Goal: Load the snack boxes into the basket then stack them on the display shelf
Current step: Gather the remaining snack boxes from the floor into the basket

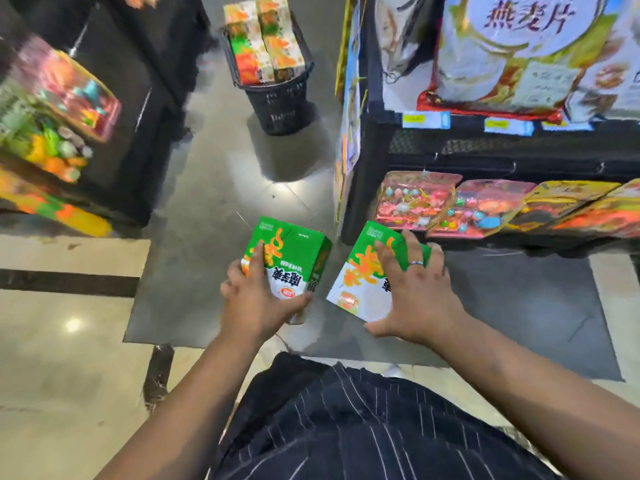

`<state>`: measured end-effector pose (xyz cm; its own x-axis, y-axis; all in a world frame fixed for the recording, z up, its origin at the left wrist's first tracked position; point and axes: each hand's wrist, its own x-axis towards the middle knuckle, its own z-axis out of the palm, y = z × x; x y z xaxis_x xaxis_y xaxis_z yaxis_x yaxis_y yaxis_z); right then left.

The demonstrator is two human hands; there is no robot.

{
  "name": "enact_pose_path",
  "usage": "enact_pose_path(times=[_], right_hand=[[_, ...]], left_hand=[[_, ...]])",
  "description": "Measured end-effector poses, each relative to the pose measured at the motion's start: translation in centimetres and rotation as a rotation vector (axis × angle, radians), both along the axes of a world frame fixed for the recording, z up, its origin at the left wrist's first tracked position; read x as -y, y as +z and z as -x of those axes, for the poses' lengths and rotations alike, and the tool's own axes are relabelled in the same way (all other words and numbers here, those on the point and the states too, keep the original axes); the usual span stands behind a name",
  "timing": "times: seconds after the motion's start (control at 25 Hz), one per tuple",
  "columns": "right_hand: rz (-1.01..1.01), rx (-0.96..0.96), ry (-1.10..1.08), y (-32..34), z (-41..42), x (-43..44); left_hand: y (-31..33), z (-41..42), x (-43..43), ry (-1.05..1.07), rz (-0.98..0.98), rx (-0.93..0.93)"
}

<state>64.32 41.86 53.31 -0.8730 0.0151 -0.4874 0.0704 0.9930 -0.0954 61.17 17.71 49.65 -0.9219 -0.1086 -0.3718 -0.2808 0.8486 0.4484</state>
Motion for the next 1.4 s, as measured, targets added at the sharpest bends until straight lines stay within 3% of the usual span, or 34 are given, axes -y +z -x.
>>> enact_pose_path(times=[0.44, 0.64, 0.92, 1.4], right_hand=[[-0.054, -0.041, 0.118, 0.1, 16.2, 19.4], [-0.067, -0.076, 0.032, 0.1, 24.4, 19.8], [-0.004, -0.132, -0.018, -0.8, 41.9, 17.9], [0.088, -0.076, -0.084, -0.3, 69.2, 16.9]], left_hand=[[1.9, 13.8, 19.2, 0.122, 0.076, -0.025], [2.2, 22.0, 21.5, 0.102, 0.088, -0.047], [2.4, 38.1, 20.1, 0.064, 0.131, -0.07], [1.8, 63.4, 19.0, 0.06, 0.135, -0.032]])
